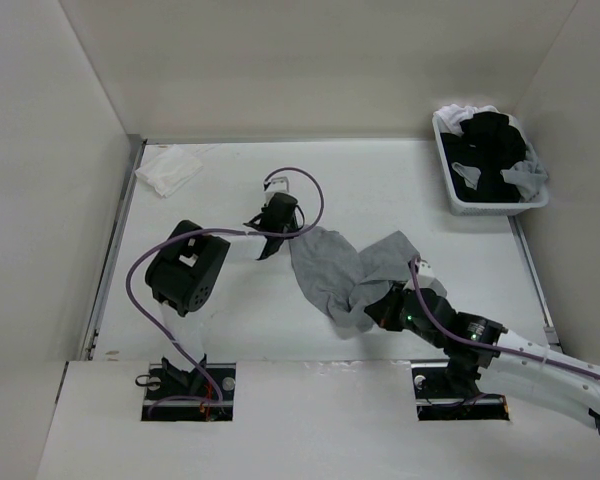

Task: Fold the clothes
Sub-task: Flatten the tank top out

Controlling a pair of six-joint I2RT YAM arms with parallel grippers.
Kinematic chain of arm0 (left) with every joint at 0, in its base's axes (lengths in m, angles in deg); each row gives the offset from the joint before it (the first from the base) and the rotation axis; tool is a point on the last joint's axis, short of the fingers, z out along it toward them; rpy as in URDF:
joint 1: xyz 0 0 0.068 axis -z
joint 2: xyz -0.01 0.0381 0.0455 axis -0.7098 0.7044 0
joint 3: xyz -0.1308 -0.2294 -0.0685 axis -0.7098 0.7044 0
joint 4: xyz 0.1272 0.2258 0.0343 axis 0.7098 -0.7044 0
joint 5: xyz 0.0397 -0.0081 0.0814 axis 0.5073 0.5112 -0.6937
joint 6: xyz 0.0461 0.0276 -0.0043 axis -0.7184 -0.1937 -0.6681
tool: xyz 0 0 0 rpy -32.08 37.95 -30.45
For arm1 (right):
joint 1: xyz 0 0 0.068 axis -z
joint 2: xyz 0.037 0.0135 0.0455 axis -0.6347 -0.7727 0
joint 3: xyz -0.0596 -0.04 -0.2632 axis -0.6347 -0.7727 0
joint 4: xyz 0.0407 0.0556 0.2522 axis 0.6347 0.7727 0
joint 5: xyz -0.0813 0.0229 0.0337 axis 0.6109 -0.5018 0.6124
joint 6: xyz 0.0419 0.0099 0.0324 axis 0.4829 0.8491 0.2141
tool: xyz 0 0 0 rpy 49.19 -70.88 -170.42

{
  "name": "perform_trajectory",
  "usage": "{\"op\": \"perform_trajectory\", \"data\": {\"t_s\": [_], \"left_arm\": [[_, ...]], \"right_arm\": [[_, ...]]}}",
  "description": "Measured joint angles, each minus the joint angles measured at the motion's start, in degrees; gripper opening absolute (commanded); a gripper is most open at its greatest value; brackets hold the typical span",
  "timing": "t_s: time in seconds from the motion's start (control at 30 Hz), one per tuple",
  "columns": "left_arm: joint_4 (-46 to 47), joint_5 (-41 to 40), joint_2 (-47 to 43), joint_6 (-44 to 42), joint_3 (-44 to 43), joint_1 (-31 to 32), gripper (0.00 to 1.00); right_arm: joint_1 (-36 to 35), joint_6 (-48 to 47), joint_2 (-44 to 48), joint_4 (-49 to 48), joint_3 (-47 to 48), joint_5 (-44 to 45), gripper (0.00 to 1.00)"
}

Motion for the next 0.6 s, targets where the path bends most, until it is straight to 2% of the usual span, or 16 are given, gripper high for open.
{"op": "perform_trajectory", "data": {"t_s": [0.07,0.2,0.33,0.43,0.6], "left_arm": [[-0.3,0.0,0.5,-0.2,-0.7,-0.1,0.12],[-0.6,-0.4,0.8,-0.1,-1.0,-0.3,0.02],[-1.3,-1.2,-1.4,0.6,0.9,-0.3,0.0],[-3.8,-1.7,-9.9,1.8,6.5,-0.4,0.0],[-10.4,-4.6,-37.6,3.4,11.8,-0.1,0.0]], "right_arm": [[0.0,-0.1,-0.2,-0.1,0.0,0.0,0.01],[0.0,-0.5,-0.4,-0.2,0.0,0.0,0.01],[0.8,-1.8,-0.3,-0.1,0.5,0.0,0.0],[2.0,-3.9,0.2,0.8,3.2,0.3,0.0],[3.5,-9.6,0.0,3.4,15.7,3.0,0.0]]}}
